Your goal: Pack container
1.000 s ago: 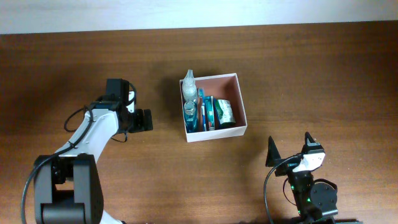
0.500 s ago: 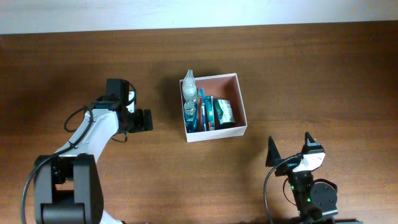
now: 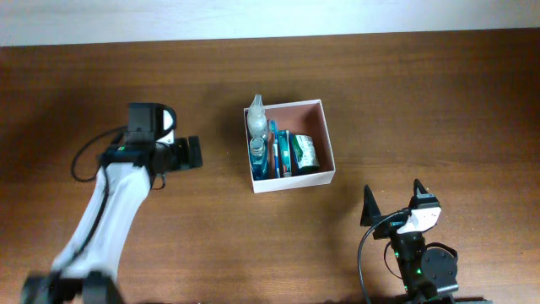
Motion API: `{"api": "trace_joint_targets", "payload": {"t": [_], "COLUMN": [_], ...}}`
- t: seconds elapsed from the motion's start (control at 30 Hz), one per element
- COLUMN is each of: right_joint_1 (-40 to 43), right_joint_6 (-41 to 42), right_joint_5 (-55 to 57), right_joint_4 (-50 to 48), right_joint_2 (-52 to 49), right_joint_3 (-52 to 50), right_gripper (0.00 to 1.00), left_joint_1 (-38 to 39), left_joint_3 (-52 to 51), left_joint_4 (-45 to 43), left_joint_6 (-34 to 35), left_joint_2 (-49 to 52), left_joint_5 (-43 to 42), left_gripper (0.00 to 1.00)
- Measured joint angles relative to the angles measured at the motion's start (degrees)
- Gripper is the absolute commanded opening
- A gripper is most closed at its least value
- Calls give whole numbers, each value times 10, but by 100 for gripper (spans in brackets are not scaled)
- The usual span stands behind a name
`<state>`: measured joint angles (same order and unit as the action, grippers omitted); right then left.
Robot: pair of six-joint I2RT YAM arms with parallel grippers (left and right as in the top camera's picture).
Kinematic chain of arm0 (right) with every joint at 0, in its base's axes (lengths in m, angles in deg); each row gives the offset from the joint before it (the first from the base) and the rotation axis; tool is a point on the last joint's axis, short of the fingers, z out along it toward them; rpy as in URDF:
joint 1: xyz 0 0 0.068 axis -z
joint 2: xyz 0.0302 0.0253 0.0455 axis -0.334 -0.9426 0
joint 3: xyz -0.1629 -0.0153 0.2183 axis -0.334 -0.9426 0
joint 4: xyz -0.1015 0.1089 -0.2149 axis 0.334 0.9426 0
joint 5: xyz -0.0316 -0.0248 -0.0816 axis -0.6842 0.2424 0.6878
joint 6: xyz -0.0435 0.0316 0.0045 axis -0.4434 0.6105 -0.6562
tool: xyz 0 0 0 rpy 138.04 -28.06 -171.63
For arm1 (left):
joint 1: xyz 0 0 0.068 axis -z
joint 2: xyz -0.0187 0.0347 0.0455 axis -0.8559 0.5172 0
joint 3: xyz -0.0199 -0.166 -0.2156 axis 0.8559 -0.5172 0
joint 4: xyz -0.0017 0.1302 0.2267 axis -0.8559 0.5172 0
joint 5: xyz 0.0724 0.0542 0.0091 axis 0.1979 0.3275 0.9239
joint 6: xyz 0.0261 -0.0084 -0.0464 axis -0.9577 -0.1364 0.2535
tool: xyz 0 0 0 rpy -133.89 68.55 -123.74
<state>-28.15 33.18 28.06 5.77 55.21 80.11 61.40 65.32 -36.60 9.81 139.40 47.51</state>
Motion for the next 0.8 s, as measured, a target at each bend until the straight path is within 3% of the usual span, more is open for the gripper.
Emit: {"api": "trace_joint_targets", "payload": {"t": [0.63, 0.8], "right_joint_1": [0, 0], "right_joint_6": [0, 0], "right_joint_5": [0, 0], "right_joint_4": [0, 0], "right_joint_2": [0, 0], "right_joint_3": [0, 0], "right_gripper": [98, 98], "left_joint_1": [0, 0], "left_joint_3": [-149, -199], "left_joint_4": [2, 47], "left_joint_6": [0, 0], "left_joint_2": [-541, -657], "left_joint_5": [0, 0], "left_gripper": [99, 99]}}
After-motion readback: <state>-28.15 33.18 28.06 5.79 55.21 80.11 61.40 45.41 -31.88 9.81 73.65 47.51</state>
